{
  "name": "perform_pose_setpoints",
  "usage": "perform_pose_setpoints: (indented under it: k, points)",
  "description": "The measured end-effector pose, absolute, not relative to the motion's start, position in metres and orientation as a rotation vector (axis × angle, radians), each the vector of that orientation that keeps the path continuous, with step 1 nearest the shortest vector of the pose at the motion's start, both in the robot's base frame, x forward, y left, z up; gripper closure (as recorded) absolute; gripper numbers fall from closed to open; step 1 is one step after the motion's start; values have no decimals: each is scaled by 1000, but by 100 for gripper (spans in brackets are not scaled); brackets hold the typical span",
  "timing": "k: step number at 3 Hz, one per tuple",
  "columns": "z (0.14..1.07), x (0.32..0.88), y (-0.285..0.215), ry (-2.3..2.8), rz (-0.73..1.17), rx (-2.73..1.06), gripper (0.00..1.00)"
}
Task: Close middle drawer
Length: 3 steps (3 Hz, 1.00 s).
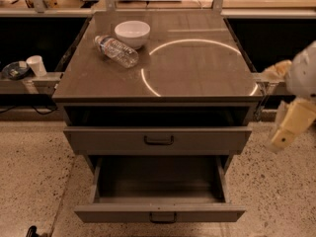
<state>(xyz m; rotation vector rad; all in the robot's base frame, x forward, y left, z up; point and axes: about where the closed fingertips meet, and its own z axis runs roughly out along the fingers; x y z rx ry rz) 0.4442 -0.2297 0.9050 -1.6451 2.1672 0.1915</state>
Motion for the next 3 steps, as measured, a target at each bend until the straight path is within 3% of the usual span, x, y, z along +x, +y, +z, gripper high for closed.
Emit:
perform_pose_setpoints:
  k: [2, 3]
  points:
    - [778, 408, -192, 1996, 663, -1422, 0]
    - [779, 406, -187, 1990, 680, -1418, 0]
